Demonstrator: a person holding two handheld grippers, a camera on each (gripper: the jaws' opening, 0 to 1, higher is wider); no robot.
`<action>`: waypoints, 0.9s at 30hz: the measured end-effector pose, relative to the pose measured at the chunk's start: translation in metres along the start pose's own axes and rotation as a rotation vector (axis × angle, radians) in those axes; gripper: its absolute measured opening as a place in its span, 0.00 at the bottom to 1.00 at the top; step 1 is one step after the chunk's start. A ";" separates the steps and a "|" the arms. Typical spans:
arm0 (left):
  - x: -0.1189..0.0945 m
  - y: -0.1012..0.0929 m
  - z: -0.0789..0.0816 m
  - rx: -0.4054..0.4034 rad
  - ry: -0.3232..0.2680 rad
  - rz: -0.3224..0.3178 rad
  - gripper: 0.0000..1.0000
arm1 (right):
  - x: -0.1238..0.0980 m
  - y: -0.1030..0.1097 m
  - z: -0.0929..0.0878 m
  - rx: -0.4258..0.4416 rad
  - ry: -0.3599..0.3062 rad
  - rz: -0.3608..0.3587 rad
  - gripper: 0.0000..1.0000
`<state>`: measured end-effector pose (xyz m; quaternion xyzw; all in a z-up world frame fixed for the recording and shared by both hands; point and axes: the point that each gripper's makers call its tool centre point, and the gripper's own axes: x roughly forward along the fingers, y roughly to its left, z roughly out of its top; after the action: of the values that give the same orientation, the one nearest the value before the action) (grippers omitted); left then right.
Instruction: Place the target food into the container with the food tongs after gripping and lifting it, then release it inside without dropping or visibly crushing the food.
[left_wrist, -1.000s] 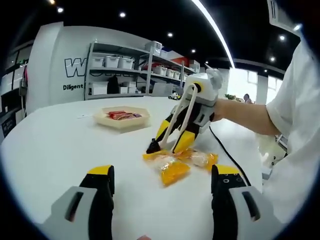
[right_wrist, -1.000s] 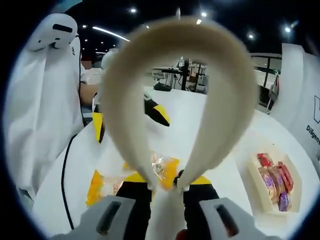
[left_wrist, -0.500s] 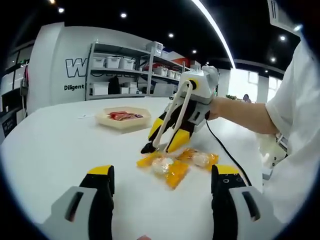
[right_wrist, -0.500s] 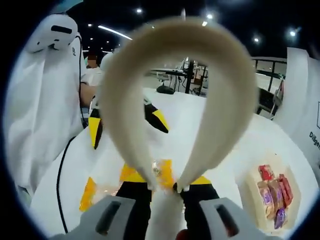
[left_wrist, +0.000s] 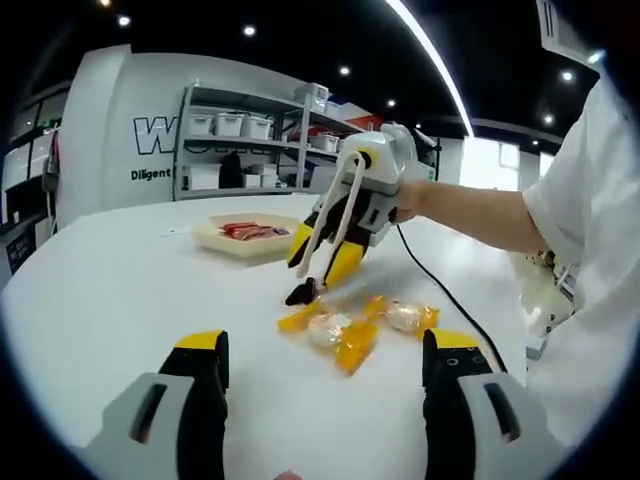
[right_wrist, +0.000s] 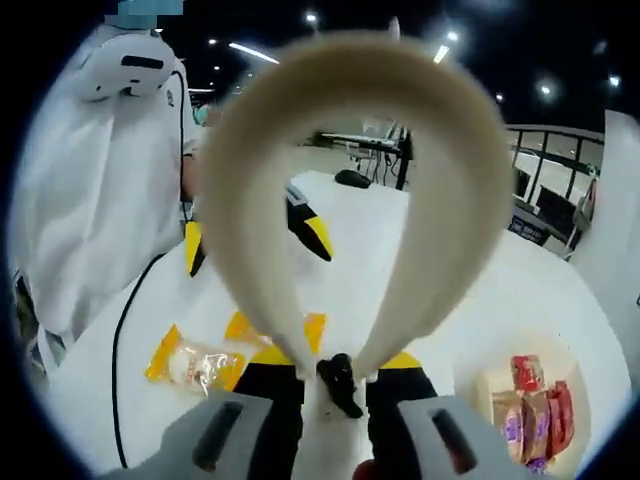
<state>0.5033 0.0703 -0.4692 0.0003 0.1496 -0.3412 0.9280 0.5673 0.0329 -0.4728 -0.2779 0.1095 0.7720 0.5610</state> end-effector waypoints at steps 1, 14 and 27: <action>0.000 0.000 0.000 0.000 0.001 0.001 0.78 | 0.000 0.000 -0.001 -0.013 0.008 0.007 0.18; 0.001 0.004 -0.002 -0.002 0.010 0.011 0.78 | 0.010 -0.001 -0.006 -0.063 0.037 0.093 0.18; 0.001 0.005 -0.002 -0.002 0.012 0.011 0.78 | 0.010 -0.008 -0.013 -0.014 0.037 0.026 0.16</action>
<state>0.5068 0.0739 -0.4720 0.0021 0.1556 -0.3359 0.9290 0.5764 0.0377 -0.4883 -0.2948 0.1181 0.7747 0.5468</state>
